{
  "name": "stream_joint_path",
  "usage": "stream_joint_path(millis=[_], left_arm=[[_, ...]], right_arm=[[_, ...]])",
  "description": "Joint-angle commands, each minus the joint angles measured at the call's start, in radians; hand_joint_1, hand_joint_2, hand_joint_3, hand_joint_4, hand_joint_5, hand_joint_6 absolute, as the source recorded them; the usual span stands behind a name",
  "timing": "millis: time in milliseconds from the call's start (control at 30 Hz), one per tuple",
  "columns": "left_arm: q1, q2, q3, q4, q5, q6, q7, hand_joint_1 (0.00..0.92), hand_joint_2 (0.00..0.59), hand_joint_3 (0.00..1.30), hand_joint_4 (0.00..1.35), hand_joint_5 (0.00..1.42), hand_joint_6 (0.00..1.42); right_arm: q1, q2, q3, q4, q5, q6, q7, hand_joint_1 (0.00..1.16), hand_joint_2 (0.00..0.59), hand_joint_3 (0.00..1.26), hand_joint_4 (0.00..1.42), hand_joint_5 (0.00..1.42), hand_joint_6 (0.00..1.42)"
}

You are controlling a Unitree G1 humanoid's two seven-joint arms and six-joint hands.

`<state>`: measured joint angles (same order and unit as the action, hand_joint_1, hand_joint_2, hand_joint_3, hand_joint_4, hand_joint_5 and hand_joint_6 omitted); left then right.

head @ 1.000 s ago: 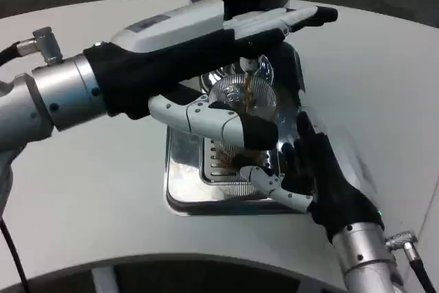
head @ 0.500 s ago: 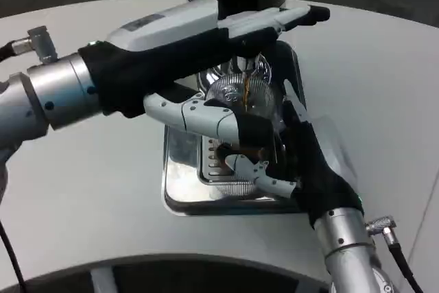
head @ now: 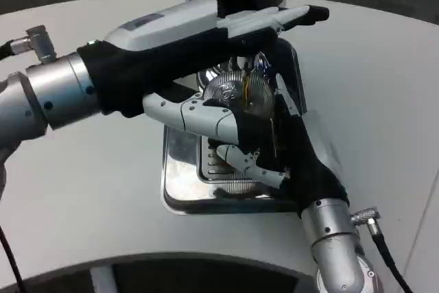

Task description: Grasp the cup under the faucet to collect the drink, then remove the cup.

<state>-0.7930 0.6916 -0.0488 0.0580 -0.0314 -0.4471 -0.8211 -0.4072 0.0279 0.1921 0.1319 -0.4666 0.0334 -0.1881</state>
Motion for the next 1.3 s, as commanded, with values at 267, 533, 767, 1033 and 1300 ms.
stream_joint_path(millis=[267, 533, 767, 1033, 1300], left_arm=[[0.012, 0.016, -0.026, 0.004, 0.013, -0.002, -0.031, 0.000, 0.066, 0.00, 0.00, 0.00, 0.00], [0.012, 0.019, -0.023, 0.005, 0.009, 0.002, -0.032, 0.000, 0.066, 0.00, 0.00, 0.00, 0.00], [0.031, -0.011, 0.014, 0.013, -0.066, 0.027, -0.008, 0.000, 0.069, 0.00, 0.00, 0.00, 0.00], [0.053, -0.094, 0.138, 0.032, -0.201, 0.031, 0.086, 0.000, 0.100, 0.00, 0.00, 0.00, 0.00], [0.083, -0.093, 0.173, 0.007, -0.223, 0.052, 0.096, 0.000, 0.114, 0.00, 0.00, 0.02, 0.00]], right_arm=[[-0.028, 0.026, 0.002, 0.089, 0.049, -0.061, -0.052, 0.71, 0.178, 0.00, 0.00, 0.00, 0.00], [-0.039, 0.038, -0.003, 0.140, 0.076, -0.096, -0.083, 0.78, 0.164, 0.00, 0.00, 0.00, 0.08], [-0.046, 0.040, -0.003, 0.160, 0.077, -0.108, -0.087, 0.78, 0.169, 0.00, 0.00, 0.01, 0.11], [-0.049, 0.040, 0.006, 0.175, 0.079, -0.118, -0.077, 0.79, 0.178, 0.00, 0.04, 0.05, 0.12], [-0.064, 0.040, 0.023, 0.212, 0.072, -0.121, -0.077, 0.83, 0.190, 0.05, 0.16, 0.13, 0.20]])
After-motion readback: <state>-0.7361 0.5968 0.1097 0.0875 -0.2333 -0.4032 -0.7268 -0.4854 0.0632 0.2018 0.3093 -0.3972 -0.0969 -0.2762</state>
